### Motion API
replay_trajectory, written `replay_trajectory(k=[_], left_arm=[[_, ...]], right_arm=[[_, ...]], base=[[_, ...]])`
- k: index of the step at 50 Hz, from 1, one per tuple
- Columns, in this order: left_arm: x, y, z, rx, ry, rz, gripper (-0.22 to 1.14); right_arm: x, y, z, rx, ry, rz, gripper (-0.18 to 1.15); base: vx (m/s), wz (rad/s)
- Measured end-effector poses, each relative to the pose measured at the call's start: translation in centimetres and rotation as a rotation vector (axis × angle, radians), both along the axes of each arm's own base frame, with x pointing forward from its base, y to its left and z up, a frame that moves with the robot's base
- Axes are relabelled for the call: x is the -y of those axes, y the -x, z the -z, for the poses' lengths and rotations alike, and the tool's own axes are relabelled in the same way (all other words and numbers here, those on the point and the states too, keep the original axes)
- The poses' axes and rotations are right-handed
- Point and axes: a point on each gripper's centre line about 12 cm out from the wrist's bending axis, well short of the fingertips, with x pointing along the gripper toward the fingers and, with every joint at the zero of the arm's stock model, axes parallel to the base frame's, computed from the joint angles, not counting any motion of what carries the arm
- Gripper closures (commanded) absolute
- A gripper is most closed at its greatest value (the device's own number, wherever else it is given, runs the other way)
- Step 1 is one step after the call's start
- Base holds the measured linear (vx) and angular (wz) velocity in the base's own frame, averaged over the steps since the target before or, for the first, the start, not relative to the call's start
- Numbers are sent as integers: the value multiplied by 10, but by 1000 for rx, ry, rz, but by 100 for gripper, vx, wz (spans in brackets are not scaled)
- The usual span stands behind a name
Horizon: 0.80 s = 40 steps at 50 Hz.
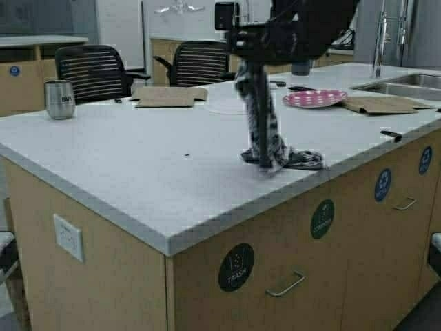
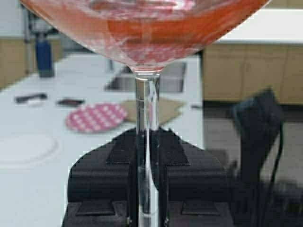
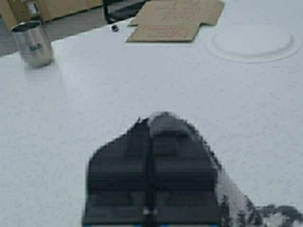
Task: Get the cloth and wipe up the spill under the wine glass
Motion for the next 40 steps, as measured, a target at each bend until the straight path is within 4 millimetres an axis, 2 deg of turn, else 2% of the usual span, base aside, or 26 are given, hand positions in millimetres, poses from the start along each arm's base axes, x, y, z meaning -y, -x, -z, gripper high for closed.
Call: replay_trajectory(k=[5, 11, 18, 24, 32, 37, 40], left_arm=[[0, -2, -16, 12, 0, -10, 57], [0, -4, -32, 35, 8, -17, 57], [1, -7, -51, 65, 20, -22, 57], [1, -10, -57, 71, 21, -27, 57], [2, -10, -59, 73, 20, -27, 57], [2, -10, -59, 70, 19, -27, 57], [3, -12, -56, 64, 17, -26, 57]], right_arm=[[-29, 17, 30, -52, 30, -64, 89], [-67, 50, 70, -121, 78, -163, 89], [-108, 91, 99, -177, 101, -271, 89], [-139, 123, 109, -204, 98, -353, 89], [-171, 152, 106, -202, 75, -432, 89], [-173, 154, 102, -197, 72, -437, 89], [-165, 150, 98, -195, 74, -426, 89]], base=[[0, 0], [0, 0], [0, 0], [0, 0], [0, 0], [0, 0], [0, 0]])
